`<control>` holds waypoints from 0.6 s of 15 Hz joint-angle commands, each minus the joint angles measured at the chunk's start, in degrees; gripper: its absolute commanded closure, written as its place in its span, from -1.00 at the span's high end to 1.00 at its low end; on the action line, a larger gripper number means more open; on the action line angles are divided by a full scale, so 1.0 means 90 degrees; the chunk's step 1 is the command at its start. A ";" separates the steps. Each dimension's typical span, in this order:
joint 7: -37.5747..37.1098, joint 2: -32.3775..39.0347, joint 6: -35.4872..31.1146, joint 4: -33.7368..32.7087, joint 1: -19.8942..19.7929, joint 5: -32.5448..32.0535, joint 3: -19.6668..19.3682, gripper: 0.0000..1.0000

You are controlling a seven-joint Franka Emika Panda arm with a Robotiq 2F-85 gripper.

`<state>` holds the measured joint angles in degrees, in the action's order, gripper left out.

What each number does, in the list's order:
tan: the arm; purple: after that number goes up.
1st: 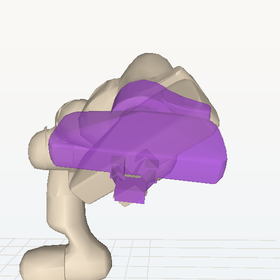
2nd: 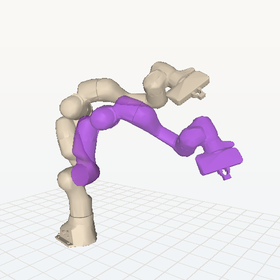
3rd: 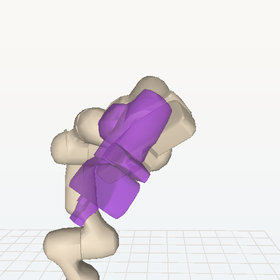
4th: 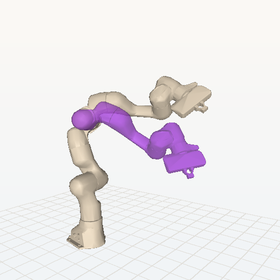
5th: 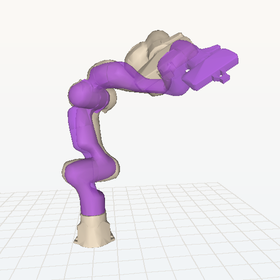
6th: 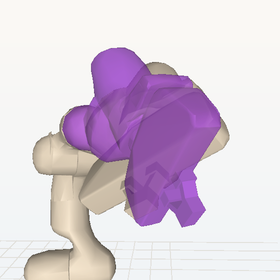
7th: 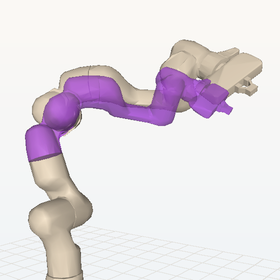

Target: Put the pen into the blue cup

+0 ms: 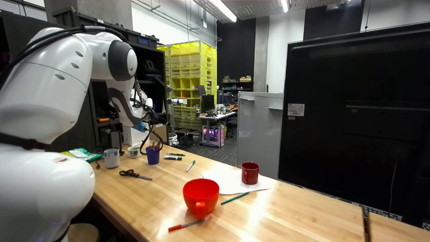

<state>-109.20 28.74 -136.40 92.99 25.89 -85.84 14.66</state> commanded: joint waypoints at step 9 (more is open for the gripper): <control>-0.0454 -0.1635 -0.3196 0.2512 -0.2038 0.2330 0.0322 1.00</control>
<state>-119.91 18.82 -162.88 106.46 12.16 -76.11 14.42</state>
